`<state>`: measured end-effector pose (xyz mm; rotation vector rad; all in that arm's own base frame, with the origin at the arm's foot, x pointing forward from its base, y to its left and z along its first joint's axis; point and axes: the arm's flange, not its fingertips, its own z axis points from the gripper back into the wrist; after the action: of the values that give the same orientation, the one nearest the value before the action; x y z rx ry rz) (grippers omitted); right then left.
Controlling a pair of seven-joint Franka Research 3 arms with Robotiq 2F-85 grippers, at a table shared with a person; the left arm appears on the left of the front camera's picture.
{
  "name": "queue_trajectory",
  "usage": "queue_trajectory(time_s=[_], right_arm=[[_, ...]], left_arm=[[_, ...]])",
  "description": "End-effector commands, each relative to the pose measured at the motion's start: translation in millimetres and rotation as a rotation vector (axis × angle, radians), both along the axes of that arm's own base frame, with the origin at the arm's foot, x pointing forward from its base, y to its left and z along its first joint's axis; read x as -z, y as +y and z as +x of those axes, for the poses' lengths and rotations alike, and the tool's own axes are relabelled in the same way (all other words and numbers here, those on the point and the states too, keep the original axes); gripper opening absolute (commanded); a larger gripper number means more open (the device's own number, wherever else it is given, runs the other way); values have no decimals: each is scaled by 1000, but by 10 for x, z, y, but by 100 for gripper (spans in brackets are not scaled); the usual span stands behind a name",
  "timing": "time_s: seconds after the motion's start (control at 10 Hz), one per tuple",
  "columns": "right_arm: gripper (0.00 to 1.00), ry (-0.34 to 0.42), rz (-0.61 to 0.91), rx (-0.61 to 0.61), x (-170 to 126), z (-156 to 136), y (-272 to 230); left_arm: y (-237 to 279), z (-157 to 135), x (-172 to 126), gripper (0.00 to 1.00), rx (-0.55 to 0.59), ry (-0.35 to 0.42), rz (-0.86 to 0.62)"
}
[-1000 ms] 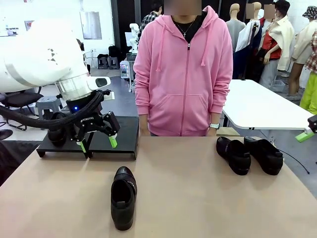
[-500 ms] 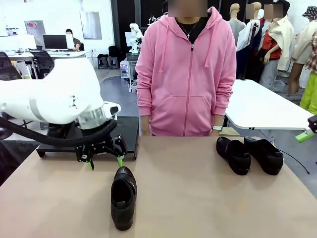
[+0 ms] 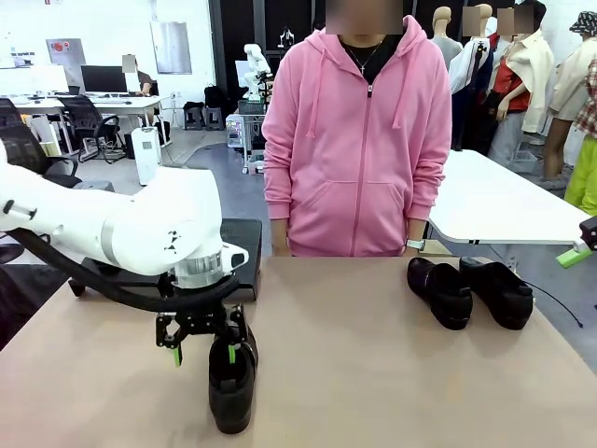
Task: Organize the shoes by placing them on the stand.
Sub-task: Place the Shoe from the middle of the table onto the Shoes Stand.
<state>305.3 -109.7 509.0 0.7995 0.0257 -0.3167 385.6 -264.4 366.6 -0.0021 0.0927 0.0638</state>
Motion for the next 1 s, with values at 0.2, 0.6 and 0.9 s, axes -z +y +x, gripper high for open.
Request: queue_trajectory(time_s=[0.2,0.6,0.9], right_arm=[[100,-9,11,-11,-27,2,-27],[100,-9,11,-11,-27,2,-27],[100,-9,11,-11,-27,2,-27]], left_arm=[[-5,91,189,100,-44,9,91],[-53,108,203,0,-45,7,64],[-80,106,211,0,-48,-5,61]])
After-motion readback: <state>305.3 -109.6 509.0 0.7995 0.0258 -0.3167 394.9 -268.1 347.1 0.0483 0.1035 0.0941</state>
